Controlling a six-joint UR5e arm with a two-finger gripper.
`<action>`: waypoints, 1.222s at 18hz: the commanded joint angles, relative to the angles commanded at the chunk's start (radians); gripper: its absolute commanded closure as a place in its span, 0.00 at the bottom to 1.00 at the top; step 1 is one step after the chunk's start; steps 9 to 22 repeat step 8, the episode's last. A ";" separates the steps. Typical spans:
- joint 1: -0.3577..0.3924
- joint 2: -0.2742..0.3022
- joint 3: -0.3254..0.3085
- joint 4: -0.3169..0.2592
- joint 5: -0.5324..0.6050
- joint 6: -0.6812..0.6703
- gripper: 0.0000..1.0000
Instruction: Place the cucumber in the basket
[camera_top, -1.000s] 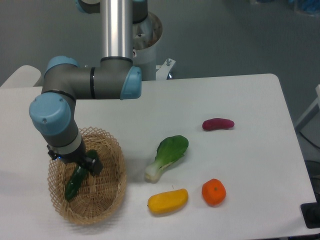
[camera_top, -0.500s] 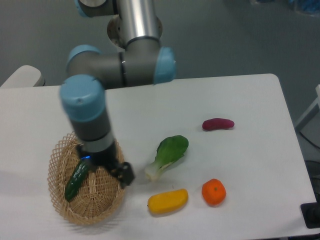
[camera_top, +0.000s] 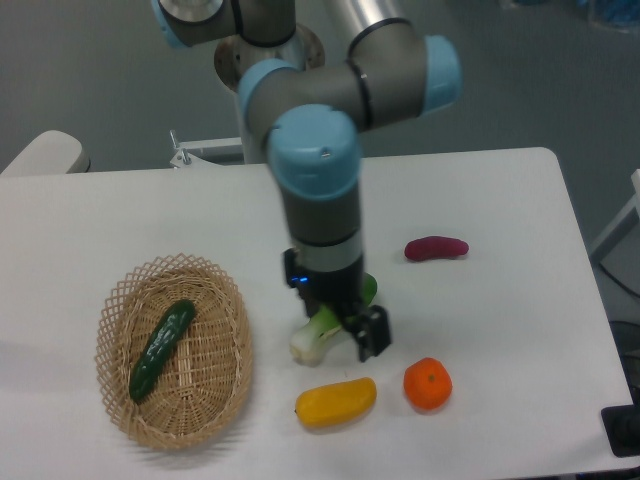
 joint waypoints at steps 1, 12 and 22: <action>0.011 0.005 -0.003 -0.008 0.000 0.032 0.00; 0.038 0.018 -0.012 -0.009 0.000 0.135 0.00; 0.038 0.018 -0.012 -0.009 0.000 0.135 0.00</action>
